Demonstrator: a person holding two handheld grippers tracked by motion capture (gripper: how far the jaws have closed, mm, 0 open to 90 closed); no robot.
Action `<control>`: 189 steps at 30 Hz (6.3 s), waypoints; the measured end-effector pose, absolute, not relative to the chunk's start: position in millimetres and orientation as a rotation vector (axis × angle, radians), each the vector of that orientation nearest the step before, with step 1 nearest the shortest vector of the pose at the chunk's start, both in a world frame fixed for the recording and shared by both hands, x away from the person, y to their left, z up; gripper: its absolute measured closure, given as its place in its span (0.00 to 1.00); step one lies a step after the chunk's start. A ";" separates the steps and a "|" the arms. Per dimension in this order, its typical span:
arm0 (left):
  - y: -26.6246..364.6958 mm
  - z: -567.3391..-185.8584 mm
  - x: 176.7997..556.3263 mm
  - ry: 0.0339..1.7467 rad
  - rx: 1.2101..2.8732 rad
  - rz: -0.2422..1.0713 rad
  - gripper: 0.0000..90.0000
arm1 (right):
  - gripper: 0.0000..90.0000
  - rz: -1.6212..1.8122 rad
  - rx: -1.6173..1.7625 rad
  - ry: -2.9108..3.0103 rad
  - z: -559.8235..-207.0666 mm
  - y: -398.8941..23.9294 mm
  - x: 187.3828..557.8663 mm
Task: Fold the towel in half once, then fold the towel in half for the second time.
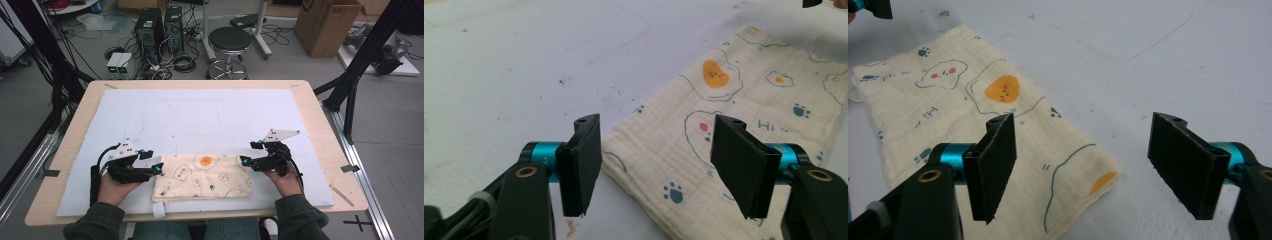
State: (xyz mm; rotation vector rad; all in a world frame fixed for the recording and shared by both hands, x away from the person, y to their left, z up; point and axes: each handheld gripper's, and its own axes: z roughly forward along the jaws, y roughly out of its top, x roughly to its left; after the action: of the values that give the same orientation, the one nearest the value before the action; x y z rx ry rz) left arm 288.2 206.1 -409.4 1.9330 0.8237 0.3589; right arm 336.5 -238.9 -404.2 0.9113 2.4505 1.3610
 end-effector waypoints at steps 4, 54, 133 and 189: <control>208.1 -409.2 285.4 0.819 1.941 0.343 0.38 | 0.24 1.362 0.915 2.454 -404.2 -240.0 334.6; 201.8 -407.7 305.4 0.859 1.930 0.411 0.45 | 0.27 1.265 0.866 2.497 -401.1 -231.2 345.4; 187.8 -426.1 333.4 0.945 2.033 0.355 0.94 | 0.94 1.168 0.980 2.669 -424.0 -228.8 376.0; 198.6 -409.6 336.6 0.912 1.982 0.492 0.94 | 0.94 1.306 1.047 2.602 -403.7 -226.9 401.4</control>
State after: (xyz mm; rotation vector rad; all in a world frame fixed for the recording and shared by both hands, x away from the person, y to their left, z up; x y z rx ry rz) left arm 336.6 198.6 -409.6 1.9818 0.9121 0.4920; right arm 401.4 -226.9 -403.7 1.0472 2.6023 1.3064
